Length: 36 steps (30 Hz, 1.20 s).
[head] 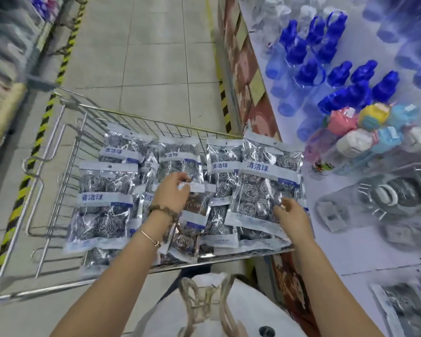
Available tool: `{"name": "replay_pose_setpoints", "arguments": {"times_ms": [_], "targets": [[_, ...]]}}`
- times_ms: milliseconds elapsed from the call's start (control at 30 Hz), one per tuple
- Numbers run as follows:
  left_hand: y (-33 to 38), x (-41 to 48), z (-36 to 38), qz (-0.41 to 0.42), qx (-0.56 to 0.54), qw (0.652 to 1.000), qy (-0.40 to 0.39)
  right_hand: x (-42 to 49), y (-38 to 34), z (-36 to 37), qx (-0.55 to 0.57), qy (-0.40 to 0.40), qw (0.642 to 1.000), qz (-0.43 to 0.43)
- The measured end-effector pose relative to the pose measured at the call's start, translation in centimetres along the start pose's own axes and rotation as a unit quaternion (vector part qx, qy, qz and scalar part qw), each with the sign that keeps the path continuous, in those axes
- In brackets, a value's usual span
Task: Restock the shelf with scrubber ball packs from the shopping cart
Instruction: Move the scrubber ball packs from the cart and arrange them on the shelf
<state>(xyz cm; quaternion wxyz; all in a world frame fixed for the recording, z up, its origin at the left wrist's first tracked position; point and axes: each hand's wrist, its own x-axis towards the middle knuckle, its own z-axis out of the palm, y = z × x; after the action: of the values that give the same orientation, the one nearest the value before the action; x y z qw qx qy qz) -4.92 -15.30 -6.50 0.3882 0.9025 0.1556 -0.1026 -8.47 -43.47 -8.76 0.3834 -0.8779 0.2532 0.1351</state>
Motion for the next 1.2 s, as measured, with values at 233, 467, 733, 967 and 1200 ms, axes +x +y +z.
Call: {"name": "replay_pose_setpoints", "arguments": {"times_ms": [233,467,733,967,1200], "targets": [[-1.2,5.6,-1.3,-0.032,0.041,0.999,0.002,2.8,-0.3,0.5,0.051,0.055,0.993,0.088],[-2.4,9.0,-0.6,-0.167,0.086,0.982,0.019,5.0,0.4,-0.1,0.055,0.066,0.987,0.137],[-2.4,10.5,0.7,-0.241,0.228,0.943,-0.006,6.8,0.0,0.4,0.069,0.04,0.98,0.185],[-2.1,10.0,1.9,-0.248,0.196,0.949,0.001,7.0,0.4,0.7,0.059,0.039,0.976,0.207],[-2.0,8.9,1.9,-0.204,0.111,0.971,0.056,6.5,0.6,0.8,0.113,0.034,0.975,0.187]]}}
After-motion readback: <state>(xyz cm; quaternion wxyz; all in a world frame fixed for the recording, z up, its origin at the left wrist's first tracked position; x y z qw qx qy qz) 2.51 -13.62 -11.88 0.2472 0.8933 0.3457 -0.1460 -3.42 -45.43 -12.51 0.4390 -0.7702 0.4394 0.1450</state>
